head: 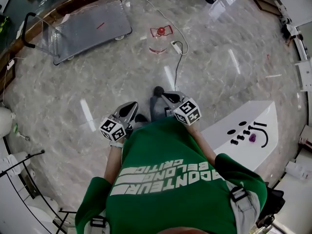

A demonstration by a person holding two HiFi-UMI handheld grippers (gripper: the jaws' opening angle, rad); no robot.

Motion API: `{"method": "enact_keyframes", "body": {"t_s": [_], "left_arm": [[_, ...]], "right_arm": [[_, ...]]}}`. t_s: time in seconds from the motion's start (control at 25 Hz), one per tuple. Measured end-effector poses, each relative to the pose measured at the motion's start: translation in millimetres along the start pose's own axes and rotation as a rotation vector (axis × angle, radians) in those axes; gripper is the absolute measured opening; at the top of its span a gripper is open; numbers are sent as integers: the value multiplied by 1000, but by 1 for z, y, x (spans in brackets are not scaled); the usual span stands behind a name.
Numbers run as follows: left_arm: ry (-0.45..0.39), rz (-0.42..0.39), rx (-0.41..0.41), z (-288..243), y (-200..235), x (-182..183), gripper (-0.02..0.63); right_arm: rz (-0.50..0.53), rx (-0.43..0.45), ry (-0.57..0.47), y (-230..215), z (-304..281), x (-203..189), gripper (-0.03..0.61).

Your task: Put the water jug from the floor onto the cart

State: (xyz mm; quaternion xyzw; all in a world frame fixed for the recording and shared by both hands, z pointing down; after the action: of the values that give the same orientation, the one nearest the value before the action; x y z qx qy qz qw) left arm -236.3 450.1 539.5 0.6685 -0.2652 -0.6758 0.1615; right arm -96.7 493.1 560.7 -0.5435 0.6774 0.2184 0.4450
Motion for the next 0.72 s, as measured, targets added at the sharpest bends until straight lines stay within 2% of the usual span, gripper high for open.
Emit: {"method": "enact_keyframes", "body": {"t_s": [0.36, 0.48, 0.72], "left_arm": [[-6, 3, 81, -33, 46, 23, 9], [9, -21, 87, -52, 58, 41, 9], [-19, -42, 121, -92, 88, 83, 9]], "right_arm": [[16, 63, -6, -54, -49, 28, -8], [-4, 79, -13, -78, -68, 42, -8], [28, 130, -24, -124, -103, 82, -8]]}}
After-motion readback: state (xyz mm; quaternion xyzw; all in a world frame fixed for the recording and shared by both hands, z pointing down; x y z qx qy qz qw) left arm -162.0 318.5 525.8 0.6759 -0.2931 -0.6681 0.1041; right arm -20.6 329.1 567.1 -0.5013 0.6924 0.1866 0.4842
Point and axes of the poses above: the fingertips, and each gripper's own axes: z backward along the fingers, y to its left, x out of its top, the point moved 2 cm from there along z, backward along the fingers, and after that the axes turned 4 degrees about -y, right-handed, at the moved point
